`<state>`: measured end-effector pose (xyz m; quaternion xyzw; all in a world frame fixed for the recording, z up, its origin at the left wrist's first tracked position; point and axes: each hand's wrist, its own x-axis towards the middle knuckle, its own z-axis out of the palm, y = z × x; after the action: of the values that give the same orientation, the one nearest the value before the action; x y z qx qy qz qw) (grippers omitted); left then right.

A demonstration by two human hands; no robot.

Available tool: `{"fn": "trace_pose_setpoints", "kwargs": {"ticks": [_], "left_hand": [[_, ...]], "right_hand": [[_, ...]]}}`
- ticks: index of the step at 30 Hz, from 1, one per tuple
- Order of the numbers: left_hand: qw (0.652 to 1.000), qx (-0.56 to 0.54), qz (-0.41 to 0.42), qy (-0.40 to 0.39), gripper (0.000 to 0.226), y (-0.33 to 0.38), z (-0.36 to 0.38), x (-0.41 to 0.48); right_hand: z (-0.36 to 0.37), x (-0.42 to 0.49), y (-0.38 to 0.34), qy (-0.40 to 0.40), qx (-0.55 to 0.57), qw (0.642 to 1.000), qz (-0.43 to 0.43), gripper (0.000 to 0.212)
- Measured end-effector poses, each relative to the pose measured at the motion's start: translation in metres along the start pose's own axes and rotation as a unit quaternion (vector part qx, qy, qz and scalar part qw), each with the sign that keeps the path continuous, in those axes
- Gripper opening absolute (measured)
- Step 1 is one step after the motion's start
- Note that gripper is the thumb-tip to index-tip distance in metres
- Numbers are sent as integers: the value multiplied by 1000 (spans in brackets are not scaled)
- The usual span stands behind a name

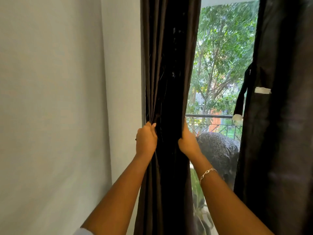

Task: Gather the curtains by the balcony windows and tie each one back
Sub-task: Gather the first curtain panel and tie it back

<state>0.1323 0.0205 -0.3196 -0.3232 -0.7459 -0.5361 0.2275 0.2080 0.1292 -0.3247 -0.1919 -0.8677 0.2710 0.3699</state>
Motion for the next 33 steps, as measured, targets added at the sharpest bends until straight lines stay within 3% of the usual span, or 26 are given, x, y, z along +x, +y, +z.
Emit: {"fn": "trace_pose_setpoints", "kwargs": {"ticks": [6,10,16,20,24,28,30,33], "left_hand": [[1000,1,-13,-23,34,11,8,-1],[997,35,-10,-65,29,11,15,-2],[982,85,-12,-168,53,20,23,3],[967,-57,-24,-248,70,19,21,2],[950,-109,-44,-288,85,25,24,4],[940,-161,-57,-297,79,23,17,14],[952,-161,-39,-256,58,20,16,17],[980,-85,-39,-175,53,23,23,21]], "right_hand": [[27,7,-14,-40,-33,995,-82,75],[33,9,-20,-71,65,994,-52,35],[27,15,-11,-140,59,985,-81,56],[18,15,6,-197,176,961,-79,37],[9,21,21,-257,305,916,-38,54],[11,25,20,-259,243,934,-42,65],[16,25,21,-252,198,946,-46,61],[24,24,19,-210,90,970,-81,48]]}}
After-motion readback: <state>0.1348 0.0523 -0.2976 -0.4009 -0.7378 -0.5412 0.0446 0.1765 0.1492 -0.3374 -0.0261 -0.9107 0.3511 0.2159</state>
